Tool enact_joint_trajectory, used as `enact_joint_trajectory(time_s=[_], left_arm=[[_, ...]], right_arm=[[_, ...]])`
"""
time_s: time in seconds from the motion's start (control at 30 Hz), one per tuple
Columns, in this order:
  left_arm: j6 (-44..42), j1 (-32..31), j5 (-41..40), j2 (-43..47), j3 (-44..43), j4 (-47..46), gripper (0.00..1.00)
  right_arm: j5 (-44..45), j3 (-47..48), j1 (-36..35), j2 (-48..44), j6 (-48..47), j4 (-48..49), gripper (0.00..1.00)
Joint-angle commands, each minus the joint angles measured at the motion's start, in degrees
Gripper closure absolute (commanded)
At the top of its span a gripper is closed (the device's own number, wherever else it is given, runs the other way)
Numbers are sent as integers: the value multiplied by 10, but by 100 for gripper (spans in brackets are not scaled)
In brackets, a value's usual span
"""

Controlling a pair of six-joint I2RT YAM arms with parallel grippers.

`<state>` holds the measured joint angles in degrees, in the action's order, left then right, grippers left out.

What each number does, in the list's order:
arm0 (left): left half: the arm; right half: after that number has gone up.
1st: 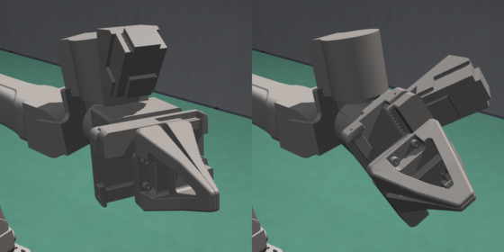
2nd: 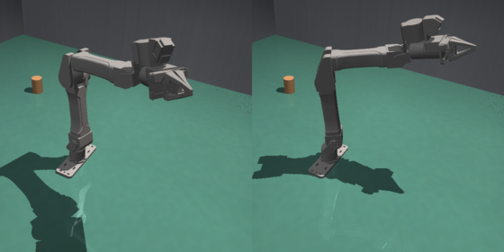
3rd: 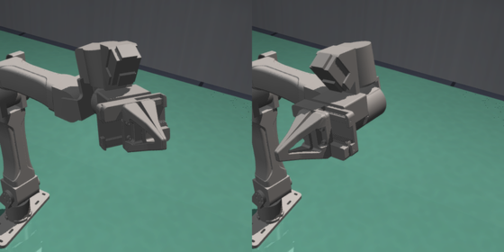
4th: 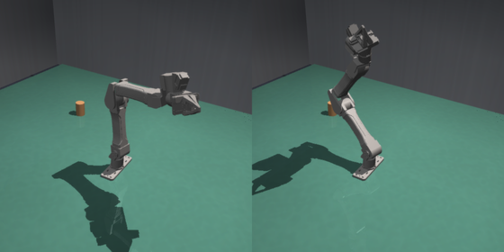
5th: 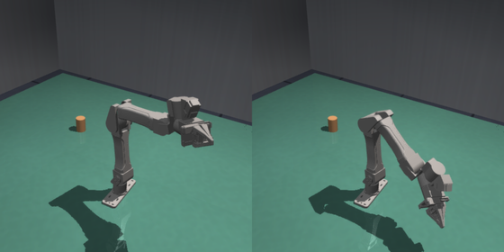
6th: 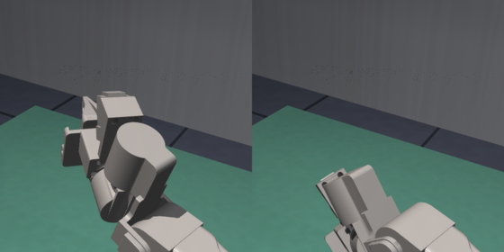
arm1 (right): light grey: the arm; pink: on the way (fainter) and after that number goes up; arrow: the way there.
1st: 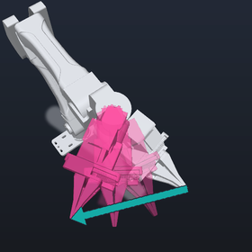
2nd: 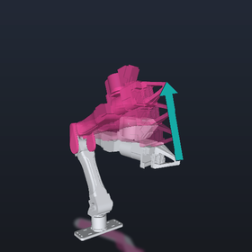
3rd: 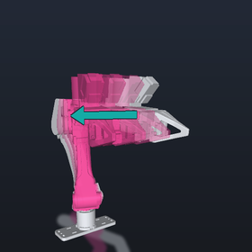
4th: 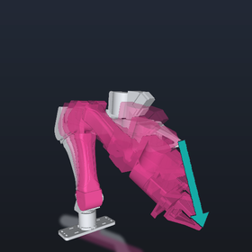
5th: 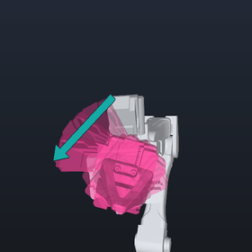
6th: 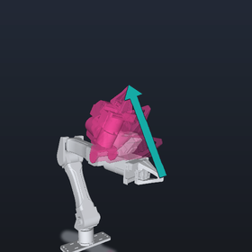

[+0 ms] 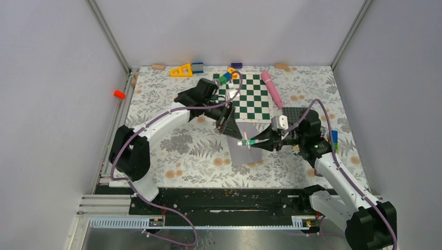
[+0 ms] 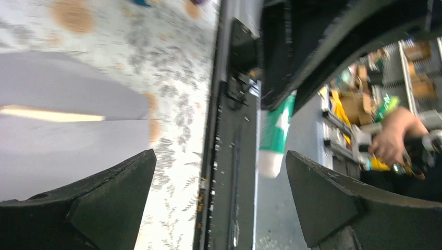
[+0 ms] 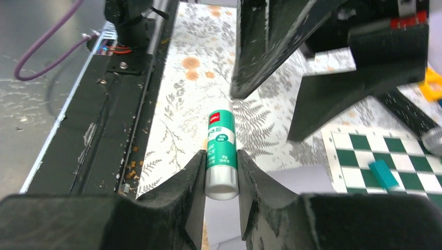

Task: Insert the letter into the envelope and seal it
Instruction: Unscrew the solid glue, then paint the envelope at the center of the board.

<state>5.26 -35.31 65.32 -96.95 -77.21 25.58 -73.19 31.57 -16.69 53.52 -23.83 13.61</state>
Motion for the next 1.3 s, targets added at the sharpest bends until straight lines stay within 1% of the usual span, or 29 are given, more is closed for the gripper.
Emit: enact_joint_trajectory(time_s=[0.0,0.07,0.2,0.27,0.3,0.33,0.43,0.53,0.63,0.77,0.9,1.0,1.03,1.07,1.17,1.27], left_arm=[[11,65,-59,48,-13,-32,1],[30,86,-107,54,-1,-55,1],[32,94,-196,44,19,-68,1],[40,95,-215,29,28,-82,1],[43,95,-221,15,30,-89,1],[48,95,-222,7,32,-94,1],[53,96,-216,-23,23,-93,1],[57,96,-205,-48,15,-92,2],[60,97,-192,-73,5,-85,8],[69,101,-161,-112,-5,-81,28],[97,106,-132,-136,-1,-115,44],[135,106,-121,-143,21,-172,57],[176,106,-120,-152,39,-224,70],[188,106,-121,-155,43,-240,74],[226,106,-134,-166,64,-296,81],[249,106,-145,-183,70,-313,86]], right_arm=[[98,106,-7,10,-203,-328,100],[172,125,-7,14,-202,-367,100],[241,166,-10,28,-220,-423,100],[266,182,-17,40,-234,-443,97],[279,186,-22,48,-238,-448,96],[292,188,-28,55,-243,-452,100],[331,186,-52,82,-253,-445,100],[374,185,-77,116,-220,-406,100],[399,190,-89,148,-181,-349,100],[424,206,-95,193,-132,-296,100],[469,253,-96,252,-28,-280,100],[503,306,-96,310,49,-306,100],[513,374,-96,361,96,-360,100],[515,395,-95,381,112,-381,100],[512,433,-95,423,153,-422,100],[507,442,-96,449,185,-437,100]])
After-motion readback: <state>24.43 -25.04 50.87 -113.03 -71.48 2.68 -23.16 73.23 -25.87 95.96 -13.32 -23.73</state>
